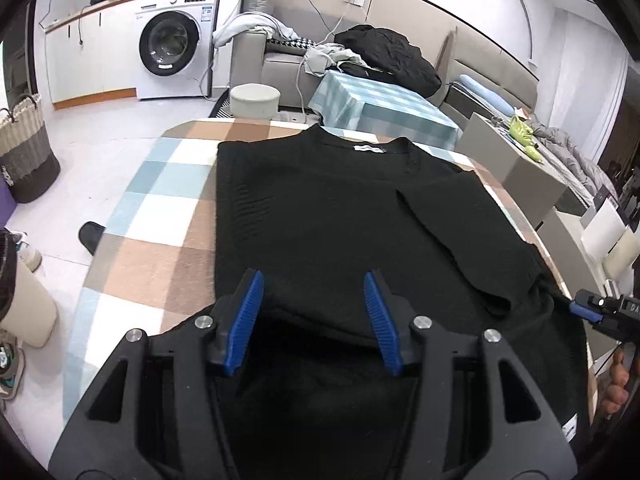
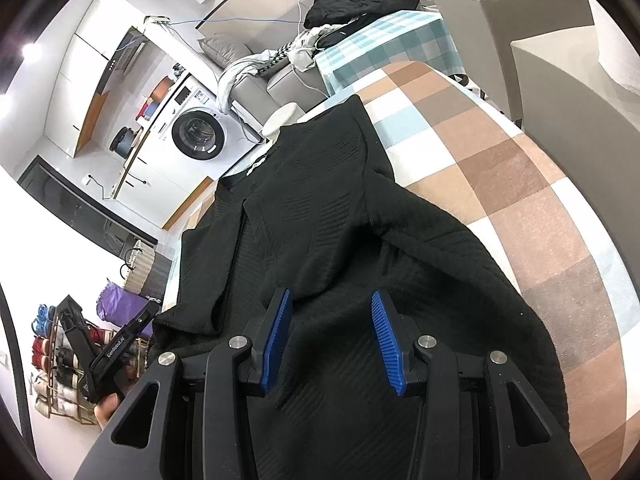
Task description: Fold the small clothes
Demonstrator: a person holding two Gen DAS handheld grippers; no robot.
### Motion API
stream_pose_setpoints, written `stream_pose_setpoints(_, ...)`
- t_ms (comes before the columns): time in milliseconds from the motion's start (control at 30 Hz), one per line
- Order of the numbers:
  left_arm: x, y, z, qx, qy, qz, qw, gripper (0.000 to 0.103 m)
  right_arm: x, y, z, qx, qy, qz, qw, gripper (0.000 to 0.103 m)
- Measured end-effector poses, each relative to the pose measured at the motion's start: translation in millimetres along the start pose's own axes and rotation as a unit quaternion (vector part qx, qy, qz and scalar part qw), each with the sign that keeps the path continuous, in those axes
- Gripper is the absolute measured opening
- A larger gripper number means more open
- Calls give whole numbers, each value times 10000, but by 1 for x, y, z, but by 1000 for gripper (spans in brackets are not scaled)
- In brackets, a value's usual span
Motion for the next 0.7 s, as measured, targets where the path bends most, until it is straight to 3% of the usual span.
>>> stream_pose_setpoints(167,-25,16,34,200,-94,116,9997,56,-2,-3,10,-236,-72,173,9995,44)
stream_pose_setpoints(267,-36,21,63,402,-231,64,9989,68,-2,-9,22,-360,-110,292,9989,56)
stream_pose_setpoints(333,-45,26,80,498,-323,114,9982,82,-4,-14,35,-445,-165,375,9982,61)
stream_pose_setpoints(467,-65,41,109,603,-318,282,9973,87,-9,-32,62,-680,-209,539,9960,62)
stream_pose_setpoints(600,-90,54,134,829,-270,367,9955,96,-18,-49,82,-897,-266,777,9926,75)
stream_pose_setpoints(700,-108,61,146,952,-272,452,9941,101,-27,-57,84,-847,-125,1040,9909,76)
Point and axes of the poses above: each gripper's, at about its wrist camera, not at the fingertips, and z roughly against the way its jaws point, y to its left, x to its top, the point moved 3 cm from there along -z, roughly the way its jaws point, and after that the axes turned 11 degrees about -z, right-handed, at the moved point
